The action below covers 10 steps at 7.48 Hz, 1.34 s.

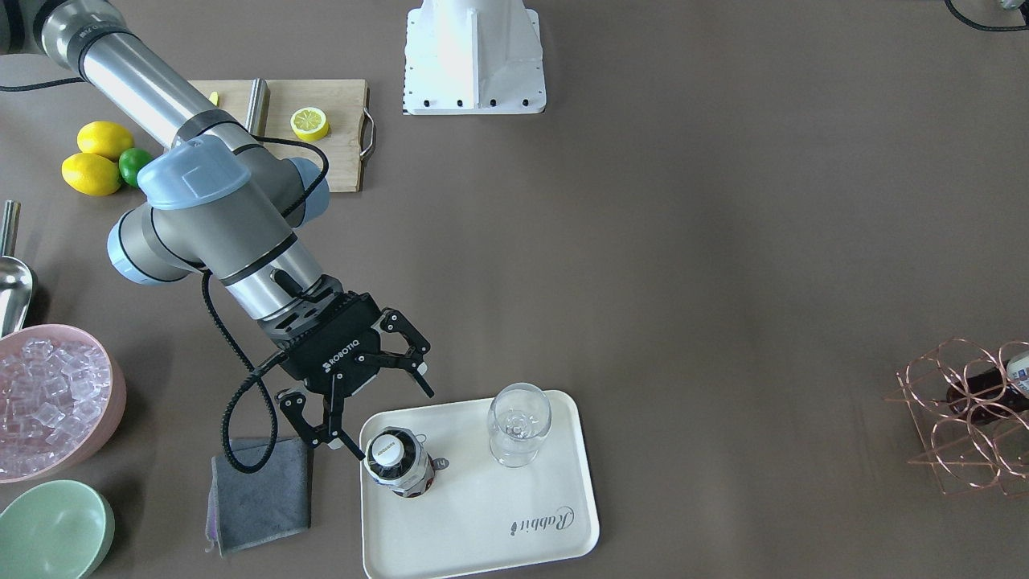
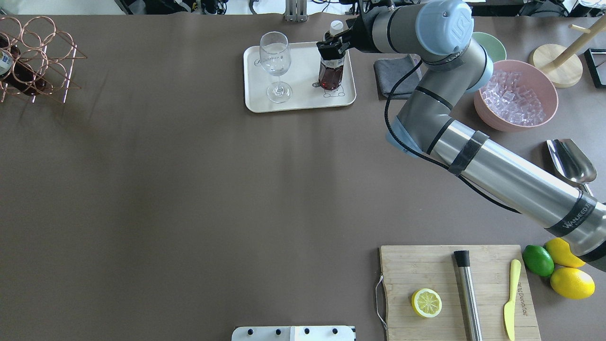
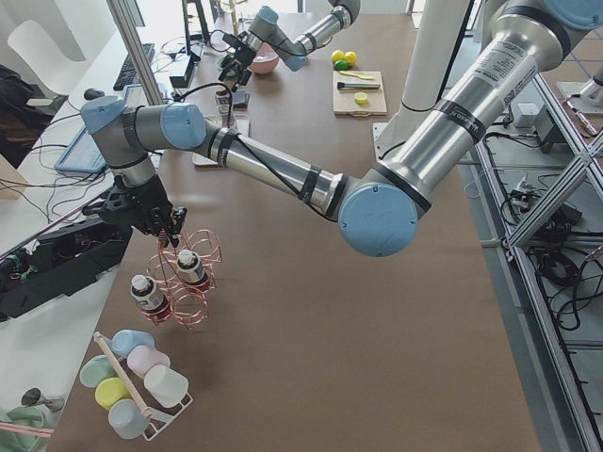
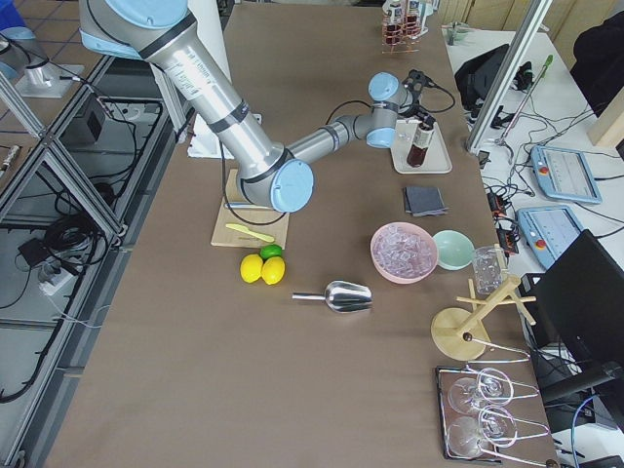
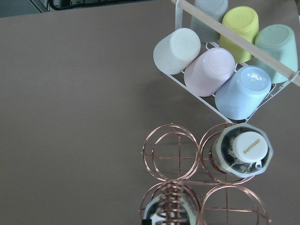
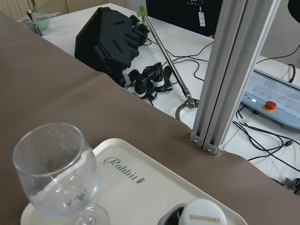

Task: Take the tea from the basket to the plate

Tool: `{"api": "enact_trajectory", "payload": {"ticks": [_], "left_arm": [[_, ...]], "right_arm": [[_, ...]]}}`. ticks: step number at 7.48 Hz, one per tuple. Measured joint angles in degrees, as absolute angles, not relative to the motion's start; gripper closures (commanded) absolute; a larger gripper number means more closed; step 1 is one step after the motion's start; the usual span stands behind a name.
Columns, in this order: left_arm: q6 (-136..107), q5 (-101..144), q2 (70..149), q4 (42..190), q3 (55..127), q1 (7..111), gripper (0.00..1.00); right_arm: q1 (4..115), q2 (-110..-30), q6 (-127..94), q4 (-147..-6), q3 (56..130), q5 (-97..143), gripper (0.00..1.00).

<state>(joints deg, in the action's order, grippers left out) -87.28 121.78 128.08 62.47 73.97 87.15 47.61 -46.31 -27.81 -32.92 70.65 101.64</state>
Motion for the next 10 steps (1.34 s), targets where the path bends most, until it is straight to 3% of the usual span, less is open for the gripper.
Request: {"api": "enact_trajectory", "payload": {"ticks": [3,4,5,10], "left_arm": [[-87.66,121.23,128.09,64.28,72.5,86.71,1.0],[-87.73,121.21,128.07,64.38,72.44,86.62,0.41],[-87.77,121.21,127.96,64.42,72.44,86.54,0.02],[-87.68,120.19,126.74,64.38,72.81,85.45,0.02]], "right_arm": [[54.12,-49.95,-27.17,-36.22,75.11,116.04,0.0],[57.95,-53.82,-26.33,-40.68,79.54,123.33,0.0],[61.99,-57.82,-23.8,-45.19,82.95,130.05,0.0],[81.44,-74.74,5.91,-72.98,85.13,151.58,0.0]]}}
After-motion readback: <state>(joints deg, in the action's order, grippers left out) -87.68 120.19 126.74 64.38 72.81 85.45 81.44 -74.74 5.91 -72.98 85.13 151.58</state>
